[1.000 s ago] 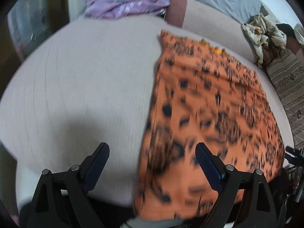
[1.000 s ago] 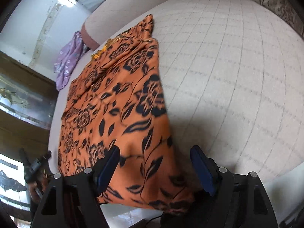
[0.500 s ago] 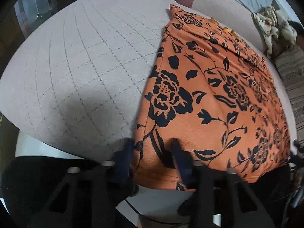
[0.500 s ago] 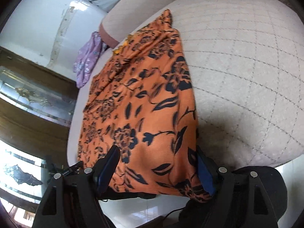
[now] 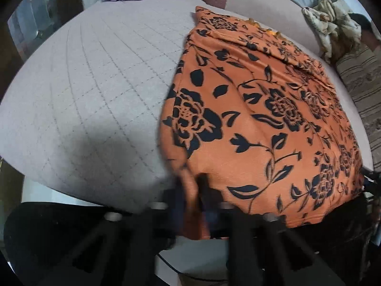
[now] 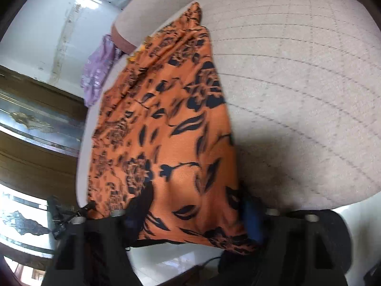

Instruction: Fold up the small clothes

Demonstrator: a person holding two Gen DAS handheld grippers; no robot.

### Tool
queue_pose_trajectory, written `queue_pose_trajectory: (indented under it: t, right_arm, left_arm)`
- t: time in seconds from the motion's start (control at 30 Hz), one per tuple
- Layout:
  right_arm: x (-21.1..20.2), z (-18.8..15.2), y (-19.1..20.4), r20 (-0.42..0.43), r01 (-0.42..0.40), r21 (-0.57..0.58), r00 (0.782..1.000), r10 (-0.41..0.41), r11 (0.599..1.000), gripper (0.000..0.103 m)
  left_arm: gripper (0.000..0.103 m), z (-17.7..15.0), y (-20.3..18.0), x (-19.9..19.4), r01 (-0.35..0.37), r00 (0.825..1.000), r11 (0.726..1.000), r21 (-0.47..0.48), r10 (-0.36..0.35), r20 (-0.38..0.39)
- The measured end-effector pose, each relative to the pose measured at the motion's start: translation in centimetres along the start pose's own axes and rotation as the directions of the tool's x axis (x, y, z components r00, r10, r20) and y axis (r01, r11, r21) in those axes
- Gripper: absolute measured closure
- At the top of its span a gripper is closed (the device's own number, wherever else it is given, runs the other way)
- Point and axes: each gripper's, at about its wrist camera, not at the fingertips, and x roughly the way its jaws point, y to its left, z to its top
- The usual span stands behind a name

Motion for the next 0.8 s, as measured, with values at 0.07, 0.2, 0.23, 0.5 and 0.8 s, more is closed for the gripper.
queue_pose_trajectory:
  t: [0.07,0.2,0.23,0.5,0.8]
  right_arm:
    - [-0.2,0.1,-0.6,-0.025,0.004,0.012,1.000,-0.004,1.000,0.096]
    - [-3.0,0.3,0.5,0.036,-0.071,0.003,0.997,0.071,0.997,0.096]
    - [-3.6,0.4,0.6,0.062,-0.092,0.010,0.994,0.091,0.996,0.095]
    - [-1.0,0.2,-2.8,0.010,-0.175,0.133,0.984,0.175,0.976,0.037]
    - [-3.1,1.2,0.4,0.022,-0.166,0.000,0.986,0.166,0.986,0.097]
  left_arm:
    - [0.097,0.6,0.2,-0.9,0.028,1.000,0.999,-0.021,-0.028,0.015]
    - [0.097,1.7,-0.2,-5.0,0.095,0.987,0.995,-0.014,-0.092,0.133]
    - [0.096,1.8,-0.1,-5.0,0.106,0.986,0.994,-0.013,-0.103,0.134]
    - [0.066,0.5,1.0,0.4,0.027,1.000,0.998,-0.061,-0.026,0.008]
    - [0.098,3.3,-0.2,-4.2,0.113,0.985,0.993,-0.024,-0.109,0.137]
